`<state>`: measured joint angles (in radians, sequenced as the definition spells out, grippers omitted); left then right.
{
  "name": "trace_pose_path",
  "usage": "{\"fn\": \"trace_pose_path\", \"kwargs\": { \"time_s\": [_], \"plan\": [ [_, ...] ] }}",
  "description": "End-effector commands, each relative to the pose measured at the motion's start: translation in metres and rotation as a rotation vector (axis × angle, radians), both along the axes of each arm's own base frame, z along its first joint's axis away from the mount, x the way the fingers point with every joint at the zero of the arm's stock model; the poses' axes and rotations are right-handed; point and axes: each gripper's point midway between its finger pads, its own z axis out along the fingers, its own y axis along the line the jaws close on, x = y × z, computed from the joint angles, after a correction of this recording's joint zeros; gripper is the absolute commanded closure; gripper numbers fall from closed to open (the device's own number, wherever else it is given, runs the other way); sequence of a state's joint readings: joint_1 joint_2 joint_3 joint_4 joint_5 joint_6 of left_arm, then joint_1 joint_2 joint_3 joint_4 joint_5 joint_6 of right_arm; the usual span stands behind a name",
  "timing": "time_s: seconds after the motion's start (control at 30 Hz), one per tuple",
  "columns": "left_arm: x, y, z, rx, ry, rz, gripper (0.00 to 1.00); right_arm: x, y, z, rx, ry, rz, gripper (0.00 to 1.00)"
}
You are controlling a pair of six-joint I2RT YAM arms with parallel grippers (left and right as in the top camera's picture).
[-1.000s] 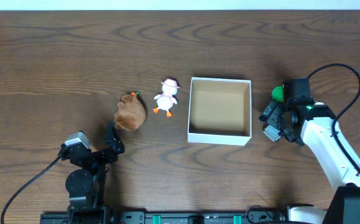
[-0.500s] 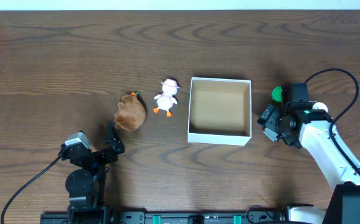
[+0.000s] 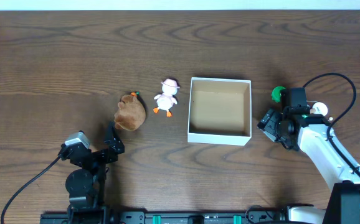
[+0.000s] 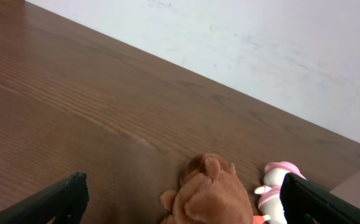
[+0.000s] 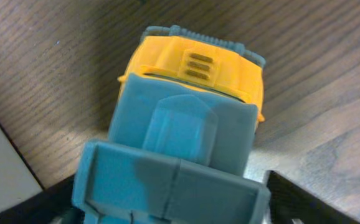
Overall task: Pack container
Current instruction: 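Reach right gripper down and grasp the blue-yellow toy truck, then carry the truck left into the white box and release it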
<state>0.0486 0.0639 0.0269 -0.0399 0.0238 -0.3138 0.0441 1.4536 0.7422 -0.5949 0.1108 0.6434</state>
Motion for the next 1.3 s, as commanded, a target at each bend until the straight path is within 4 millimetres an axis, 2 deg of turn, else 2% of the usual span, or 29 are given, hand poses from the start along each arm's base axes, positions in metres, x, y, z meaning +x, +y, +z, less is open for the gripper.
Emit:
{"fn": "trace_pose_path", "kwargs": {
  "time_s": [0.0, 0.07, 0.27, 0.43, 0.57, 0.83, 1.0, 1.27],
  "plan": [
    [-0.001, 0.0, -0.018, 0.008, 0.051, -0.001, 0.02, -0.003, -0.001, -0.001, -0.021, 0.01, 0.002, 0.31],
    [-0.001, 0.0, -0.018, 0.008, 0.051, -0.001, 0.02, -0.004, -0.002, -0.001, -0.023, 0.015, 0.001, 0.38],
    [-0.001, 0.0, -0.018, 0.008, 0.051, -0.001, 0.02, -0.005, -0.002, -0.001, -0.04, 0.025, 0.062, 0.43],
    [-0.001, 0.0, -0.018, 0.008, 0.051, -0.001, 0.02, -0.003, -0.002, 0.015, -0.056, 0.006, 0.12, 0.54],
    [-0.001, 0.0, -0.018, 0.008, 0.051, -0.001, 0.02, 0.004, -0.001, 0.046, -0.069, -0.05, 0.157, 0.55],
    [-0.001, 0.0, -0.018, 0.008, 0.051, -0.001, 0.02, 0.008, 0.002, 0.12, -0.084, -0.185, 0.221, 0.54],
    [-0.001, 0.0, -0.018, 0.008, 0.051, -0.001, 0.02, 0.009, 0.024, 0.158, -0.104, -0.253, 0.401, 0.54],
    [-0.001, 0.0, -0.018, 0.008, 0.051, -0.001, 0.02, 0.009, 0.096, 0.194, -0.125, -0.356, 0.725, 0.52]
  ]
}}
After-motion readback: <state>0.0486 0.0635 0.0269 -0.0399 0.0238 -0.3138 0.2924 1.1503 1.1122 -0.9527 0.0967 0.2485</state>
